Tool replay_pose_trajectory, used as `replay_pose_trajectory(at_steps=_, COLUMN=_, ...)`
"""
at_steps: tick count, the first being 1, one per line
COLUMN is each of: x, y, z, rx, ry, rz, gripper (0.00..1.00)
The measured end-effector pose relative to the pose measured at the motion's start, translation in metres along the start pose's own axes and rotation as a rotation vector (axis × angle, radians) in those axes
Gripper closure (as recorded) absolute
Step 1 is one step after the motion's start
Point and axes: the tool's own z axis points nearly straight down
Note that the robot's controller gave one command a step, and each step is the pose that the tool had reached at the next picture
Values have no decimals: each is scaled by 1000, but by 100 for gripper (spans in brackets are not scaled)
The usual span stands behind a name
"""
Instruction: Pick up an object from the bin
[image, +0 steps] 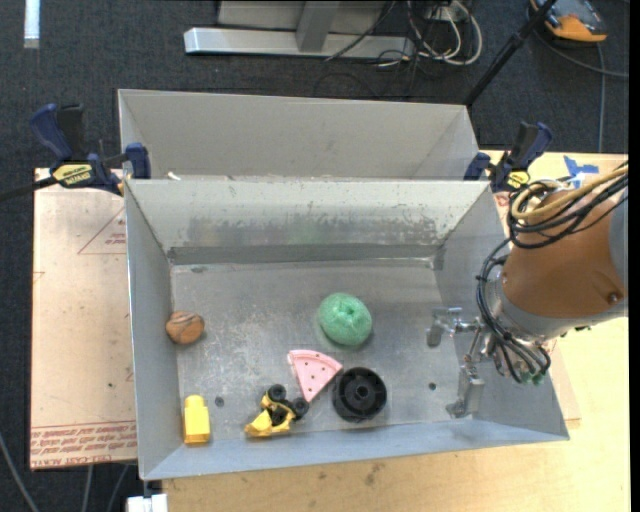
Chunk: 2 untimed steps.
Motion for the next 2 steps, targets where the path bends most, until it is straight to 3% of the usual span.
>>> replay_pose_trajectory(at_steps=1, x=0, y=0, z=0, rx=0, ry=0, rz=0, gripper=0)
replay_pose_trajectory(at_steps=2, x=-42, y=51, z=31, rx=0, ry=-5, rz=-1, gripper=0)
